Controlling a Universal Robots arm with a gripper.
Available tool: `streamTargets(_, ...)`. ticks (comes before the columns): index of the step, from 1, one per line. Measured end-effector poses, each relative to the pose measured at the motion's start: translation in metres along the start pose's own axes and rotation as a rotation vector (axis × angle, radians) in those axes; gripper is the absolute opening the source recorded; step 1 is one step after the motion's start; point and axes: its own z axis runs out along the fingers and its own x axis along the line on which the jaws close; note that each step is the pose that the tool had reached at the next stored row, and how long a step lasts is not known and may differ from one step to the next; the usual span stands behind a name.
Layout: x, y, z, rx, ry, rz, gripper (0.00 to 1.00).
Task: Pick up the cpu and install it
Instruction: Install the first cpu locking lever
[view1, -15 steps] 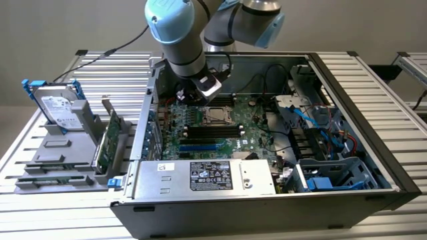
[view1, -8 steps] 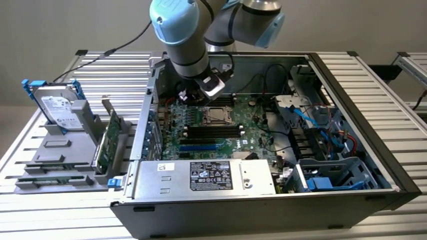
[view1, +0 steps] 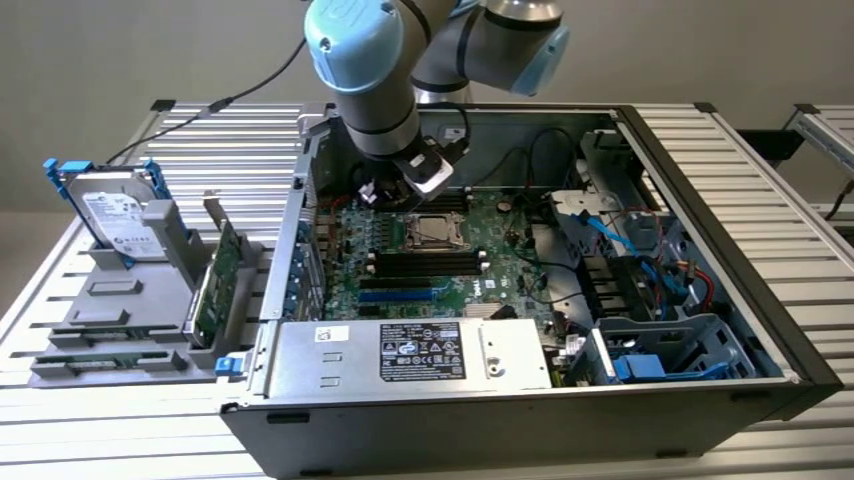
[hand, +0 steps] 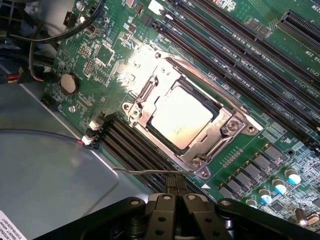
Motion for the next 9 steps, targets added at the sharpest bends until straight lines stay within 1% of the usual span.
streamTargets(7, 0.0031, 0.0029, 0.0016, -0.006, 0.0088, -0.006, 0.11)
streamTargets(9, 0.0037, 0.0037, 0.002, -0.0069, 0.0106, -0.008, 0.11)
